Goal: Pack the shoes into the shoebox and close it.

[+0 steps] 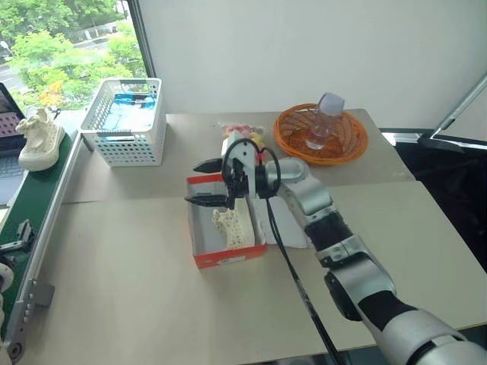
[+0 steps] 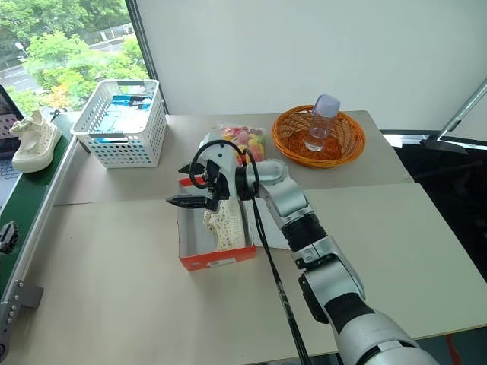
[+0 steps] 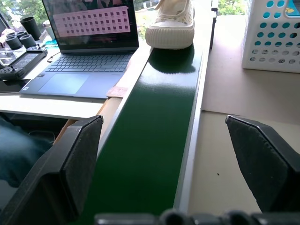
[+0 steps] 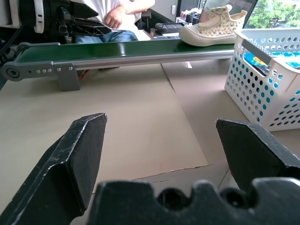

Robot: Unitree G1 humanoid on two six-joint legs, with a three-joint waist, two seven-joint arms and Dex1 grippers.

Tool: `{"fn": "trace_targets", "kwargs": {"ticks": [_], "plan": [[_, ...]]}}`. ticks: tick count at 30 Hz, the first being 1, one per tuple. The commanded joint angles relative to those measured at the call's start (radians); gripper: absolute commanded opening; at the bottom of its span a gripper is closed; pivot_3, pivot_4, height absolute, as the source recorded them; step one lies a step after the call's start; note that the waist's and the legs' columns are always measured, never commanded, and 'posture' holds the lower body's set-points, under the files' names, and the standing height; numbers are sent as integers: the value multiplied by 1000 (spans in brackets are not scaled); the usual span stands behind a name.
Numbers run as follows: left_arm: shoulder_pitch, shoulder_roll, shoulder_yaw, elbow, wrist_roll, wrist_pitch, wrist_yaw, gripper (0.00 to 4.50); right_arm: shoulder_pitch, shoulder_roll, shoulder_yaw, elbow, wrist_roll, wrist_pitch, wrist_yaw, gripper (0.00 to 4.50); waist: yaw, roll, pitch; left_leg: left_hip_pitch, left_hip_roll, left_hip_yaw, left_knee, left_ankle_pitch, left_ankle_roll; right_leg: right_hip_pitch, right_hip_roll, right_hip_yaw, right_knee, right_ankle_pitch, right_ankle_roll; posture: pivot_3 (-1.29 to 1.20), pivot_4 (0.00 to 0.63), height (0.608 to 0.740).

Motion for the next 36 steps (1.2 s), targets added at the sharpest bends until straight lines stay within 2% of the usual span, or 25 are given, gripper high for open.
{"fn": "trace_targets", "kwargs": {"ticks": [1, 9, 12, 20, 29, 36], "plan": [[-39, 75, 22, 88, 1, -29, -24, 4500, 9, -3, -13, -72, 7, -2, -7, 4409, 1, 0, 0, 0, 0, 0, 0, 0, 0, 0, 0, 0, 0, 0, 0, 0, 150, 740], [-90, 172, -20, 299, 13, -125, -127, 4500, 52, -16, -15, -162, 33, 26, 16, 4409, 0, 0, 0, 0, 1, 0, 0, 0, -1, 0, -1, -1, 0, 0, -1, 0, 150, 740], [-109, 191, -41, 365, 17, -166, -153, 4500, 64, -23, -18, -185, 32, 40, 14, 4409, 1, 0, 0, 0, 1, 1, 0, -5, -8, -1, -1, -2, 0, 0, -1, 0, 150, 740], [-190, 235, -86, 548, 37, -264, -178, 4500, 71, -49, -22, -215, 29, 69, 12, 4409, 0, 0, 0, 0, 1, 1, 0, -5, -8, 0, -1, -2, 0, 0, -1, 0, 150, 740], [-234, 268, -111, 656, 40, -315, -197, 4500, 68, -62, -20, -219, 29, 77, 11, 4409, 1, 0, 0, 0, 1, 1, 0, -3, -5, -1, 0, -2, 0, 0, -1, 0, 150, 740], [-239, 295, -125, 701, 29, -265, -226, 4500, 67, -68, -17, -218, 21, 80, 6, 4409, 1, 0, 0, 0, 2, 1, 0, -2, -5, -1, 0, -2, 0, 0, -1, 0, 150, 740]]}}
